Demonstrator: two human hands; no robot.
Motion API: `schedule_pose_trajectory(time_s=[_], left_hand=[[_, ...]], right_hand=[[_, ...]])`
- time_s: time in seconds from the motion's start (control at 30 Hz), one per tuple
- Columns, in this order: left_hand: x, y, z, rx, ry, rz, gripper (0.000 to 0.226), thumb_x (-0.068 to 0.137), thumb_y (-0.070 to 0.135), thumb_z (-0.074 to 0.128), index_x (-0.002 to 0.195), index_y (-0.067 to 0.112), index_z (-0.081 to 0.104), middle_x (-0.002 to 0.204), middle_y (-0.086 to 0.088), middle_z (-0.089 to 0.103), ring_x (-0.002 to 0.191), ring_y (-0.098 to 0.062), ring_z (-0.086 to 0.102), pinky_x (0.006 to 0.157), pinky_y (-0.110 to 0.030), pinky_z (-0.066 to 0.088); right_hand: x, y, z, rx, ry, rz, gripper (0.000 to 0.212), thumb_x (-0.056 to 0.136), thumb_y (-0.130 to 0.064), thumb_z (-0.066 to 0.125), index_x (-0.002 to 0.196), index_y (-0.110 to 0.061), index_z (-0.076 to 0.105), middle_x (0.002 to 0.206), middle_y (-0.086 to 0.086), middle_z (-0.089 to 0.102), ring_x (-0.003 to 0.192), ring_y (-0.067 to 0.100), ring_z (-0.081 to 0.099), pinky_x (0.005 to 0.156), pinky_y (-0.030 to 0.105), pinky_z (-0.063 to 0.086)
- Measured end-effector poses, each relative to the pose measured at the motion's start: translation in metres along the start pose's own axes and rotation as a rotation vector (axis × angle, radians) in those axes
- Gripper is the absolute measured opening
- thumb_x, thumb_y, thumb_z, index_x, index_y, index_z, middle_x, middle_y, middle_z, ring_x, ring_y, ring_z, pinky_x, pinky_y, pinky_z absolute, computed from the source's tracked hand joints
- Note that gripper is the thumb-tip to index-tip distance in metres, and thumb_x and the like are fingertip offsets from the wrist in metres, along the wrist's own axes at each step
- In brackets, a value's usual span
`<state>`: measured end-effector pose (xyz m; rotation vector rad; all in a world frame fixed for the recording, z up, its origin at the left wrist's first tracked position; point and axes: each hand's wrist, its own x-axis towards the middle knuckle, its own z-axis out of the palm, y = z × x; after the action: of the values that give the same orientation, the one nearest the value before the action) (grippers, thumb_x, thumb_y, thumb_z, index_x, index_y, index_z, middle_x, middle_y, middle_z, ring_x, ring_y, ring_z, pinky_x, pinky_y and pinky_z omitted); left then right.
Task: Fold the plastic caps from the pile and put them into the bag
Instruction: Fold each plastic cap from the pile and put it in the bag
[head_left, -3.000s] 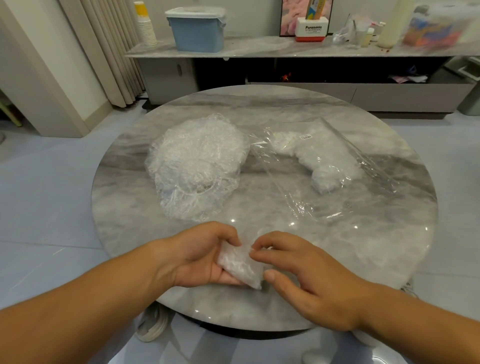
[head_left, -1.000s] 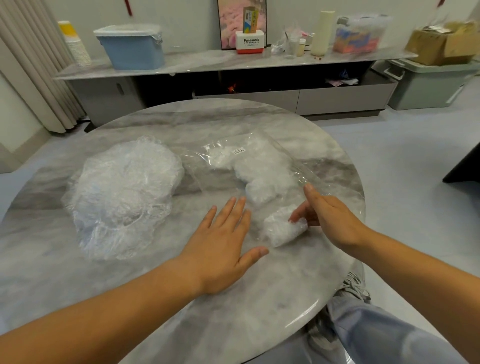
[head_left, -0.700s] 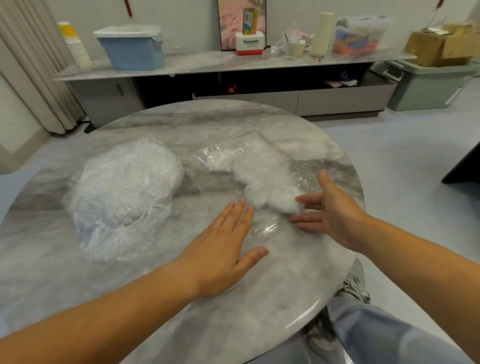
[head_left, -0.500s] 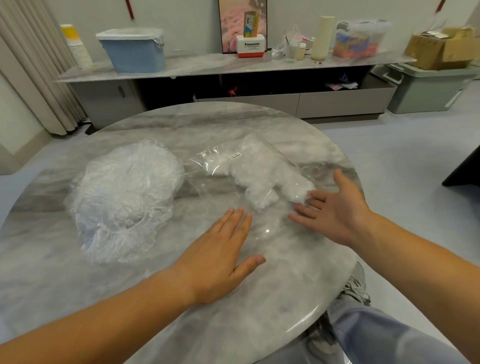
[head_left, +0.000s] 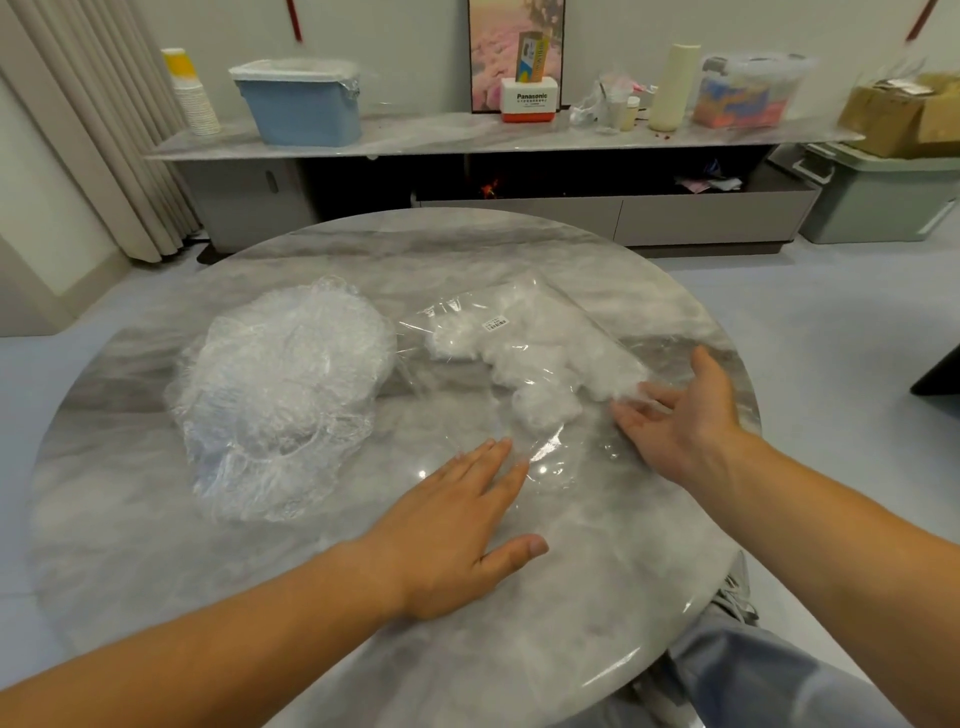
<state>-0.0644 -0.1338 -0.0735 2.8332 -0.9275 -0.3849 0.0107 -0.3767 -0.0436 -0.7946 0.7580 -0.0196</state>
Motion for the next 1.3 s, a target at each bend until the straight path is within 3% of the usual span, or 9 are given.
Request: schedule_pose_trajectory(time_s=[0.13, 0.23, 0.4, 0.5, 0.73, 0.83, 0.93, 1.1, 1.3], left_hand=[[-0.002, -0.003, 0.002, -0.008, -0.01, 0.017, 0.081, 0.095, 0.073, 0.016, 0.16, 0.031, -0.007, 0.166, 0.007, -0.02, 0.151, -0.005, -0.02, 0.123, -0.025, -0.009], [-0.001, -0.004, 0.001, -0.012, -0.006, 0.013, 0.081, 0.094, 0.073, 0.015, 0.16, 0.031, -0.005, 0.166, 0.008, -0.02, 0.151, -0.005, -0.021, 0.124, -0.026, -0.005], [-0.004, -0.01, -0.001, -0.099, -0.011, 0.009, 0.079, 0.092, 0.074, 0.017, 0.16, 0.035, 0.011, 0.165, 0.011, -0.023, 0.147, -0.001, -0.029, 0.126, -0.034, 0.005], [-0.012, -0.014, -0.01, -0.296, 0.063, 0.037, 0.065, 0.093, 0.072, 0.025, 0.147, 0.041, 0.044, 0.164, 0.017, -0.021, 0.143, 0.007, -0.032, 0.12, -0.027, 0.009], [-0.051, -0.055, -0.022, -0.229, 0.307, -0.308, 0.042, 0.101, 0.052, 0.042, 0.131, 0.03, 0.06, 0.158, 0.003, 0.035, 0.146, -0.014, 0.029, 0.116, -0.03, 0.028], [-0.082, -0.08, -0.013, -0.115, 0.235, -0.446, 0.045, 0.1, 0.057, 0.038, 0.125, 0.031, 0.064, 0.16, -0.005, 0.032, 0.148, -0.023, 0.028, 0.118, -0.035, 0.026], [-0.109, -0.094, -0.004, -0.072, 0.173, -0.478, 0.05, 0.095, 0.065, 0.029, 0.094, 0.029, 0.062, 0.159, -0.008, 0.035, 0.146, -0.024, 0.032, 0.116, -0.035, 0.028], [-0.13, -0.109, 0.005, -0.011, 0.13, -0.32, 0.077, 0.088, 0.067, 0.014, 0.131, 0.021, 0.059, 0.149, -0.002, 0.046, 0.135, -0.021, 0.046, 0.112, -0.032, 0.037], [-0.141, -0.106, 0.002, -0.025, 0.162, -0.215, 0.056, 0.098, 0.056, 0.03, 0.134, 0.022, 0.056, 0.136, 0.007, 0.055, 0.123, -0.012, 0.051, 0.104, -0.03, 0.043]], right_hand=[[-0.012, 0.0, -0.006, -0.036, -0.009, -0.03, 0.068, 0.1, -0.057, 0.05, 0.127, 0.005, 0.05, 0.104, 0.021, 0.064, 0.091, 0.033, 0.067, 0.105, 0.044, 0.051], [-0.02, 0.0, -0.009, -0.213, 0.019, -0.093, 0.066, 0.104, -0.052, 0.043, 0.153, -0.01, 0.033, 0.125, 0.023, 0.058, 0.109, 0.036, 0.062, 0.109, 0.045, 0.047], [-0.034, 0.007, -0.014, -0.685, 0.104, -0.269, 0.029, 0.104, -0.033, 0.044, 0.108, -0.011, 0.062, 0.089, 0.007, 0.059, 0.084, 0.026, 0.061, 0.103, 0.05, 0.051], [-0.044, 0.01, -0.014, -0.904, 0.106, -0.467, 0.022, 0.099, -0.033, 0.048, 0.103, -0.016, 0.06, 0.122, 0.018, 0.058, 0.088, 0.027, 0.058, 0.076, 0.046, 0.052], [-0.09, 0.051, 0.021, -1.178, -0.45, -0.806, 0.014, 0.099, -0.031, 0.057, 0.089, -0.026, 0.065, 0.096, -0.011, 0.064, 0.083, -0.001, 0.059, 0.069, 0.018, 0.042], [-0.098, 0.079, 0.033, -1.459, -0.761, -0.945, 0.017, 0.098, -0.039, 0.056, 0.097, -0.03, 0.069, 0.109, -0.017, 0.063, 0.106, -0.003, 0.053, 0.084, 0.012, 0.039], [-0.101, 0.105, 0.045, -1.756, -0.997, -1.019, 0.032, 0.101, -0.046, 0.052, 0.12, -0.027, 0.069, 0.14, -0.015, 0.053, 0.133, 0.001, 0.037, 0.101, 0.006, 0.027], [-0.096, 0.14, 0.049, -1.987, -1.124, -0.882, 0.046, 0.101, -0.054, 0.045, 0.139, -0.031, 0.057, 0.165, -0.012, 0.018, 0.149, 0.008, 0.017, 0.116, 0.032, 0.032], [-0.085, 0.157, 0.06, -2.06, -1.112, -0.954, 0.051, 0.103, -0.056, 0.038, 0.146, -0.031, 0.05, 0.169, -0.01, 0.002, 0.151, 0.013, 0.006, 0.121, 0.038, 0.025]])
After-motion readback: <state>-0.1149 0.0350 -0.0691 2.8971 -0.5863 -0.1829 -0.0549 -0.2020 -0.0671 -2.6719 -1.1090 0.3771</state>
